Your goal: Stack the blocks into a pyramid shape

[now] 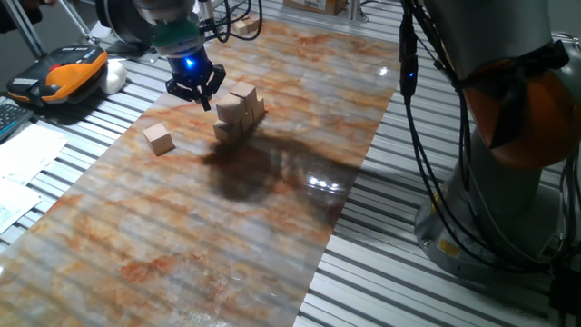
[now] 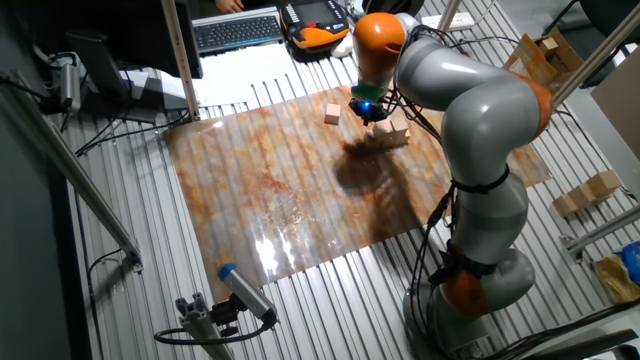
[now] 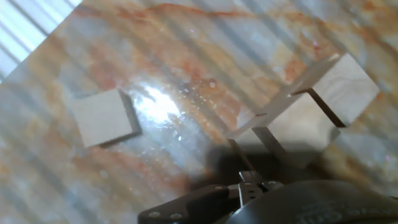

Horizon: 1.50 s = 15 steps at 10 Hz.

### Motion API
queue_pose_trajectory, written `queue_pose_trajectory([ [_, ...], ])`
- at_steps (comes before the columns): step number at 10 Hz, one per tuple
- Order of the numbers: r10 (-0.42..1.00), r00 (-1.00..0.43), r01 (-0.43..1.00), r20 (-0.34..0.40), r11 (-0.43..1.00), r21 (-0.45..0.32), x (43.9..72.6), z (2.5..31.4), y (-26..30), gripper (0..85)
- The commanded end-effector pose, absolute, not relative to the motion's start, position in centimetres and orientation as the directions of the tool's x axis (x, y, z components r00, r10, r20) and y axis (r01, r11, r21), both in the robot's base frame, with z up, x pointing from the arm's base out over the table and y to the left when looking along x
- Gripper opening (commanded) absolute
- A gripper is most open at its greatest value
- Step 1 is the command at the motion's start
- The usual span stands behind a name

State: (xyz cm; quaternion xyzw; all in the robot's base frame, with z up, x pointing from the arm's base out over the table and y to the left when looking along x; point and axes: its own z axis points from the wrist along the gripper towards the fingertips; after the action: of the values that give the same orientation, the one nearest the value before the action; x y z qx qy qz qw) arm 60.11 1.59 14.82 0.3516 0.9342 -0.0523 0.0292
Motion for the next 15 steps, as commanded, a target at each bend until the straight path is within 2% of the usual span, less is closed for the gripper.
queue_pose_trajectory([
  [1,0.249,-0.963,0.256,-0.101,0.964,-0.074,60.12,14.82,1.6,0.0],
  [3,0.241,-0.963,0.249,-0.12,0.966,-0.063,60.12,14.82,1.6,0.0],
  [6,0.226,-0.969,0.236,-0.1,0.967,-0.097,60.12,14.82,1.6,0.0],
  [8,0.223,-0.973,0.225,-0.062,0.974,-0.026,60.12,14.83,1.59,0.0],
  [10,0.244,-0.969,0.244,-0.038,0.97,-0.001,60.11,14.84,1.63,0.0],
  [15,0.289,-0.956,0.289,-0.048,0.957,0.019,60.9,14.26,1.55,0.0],
])
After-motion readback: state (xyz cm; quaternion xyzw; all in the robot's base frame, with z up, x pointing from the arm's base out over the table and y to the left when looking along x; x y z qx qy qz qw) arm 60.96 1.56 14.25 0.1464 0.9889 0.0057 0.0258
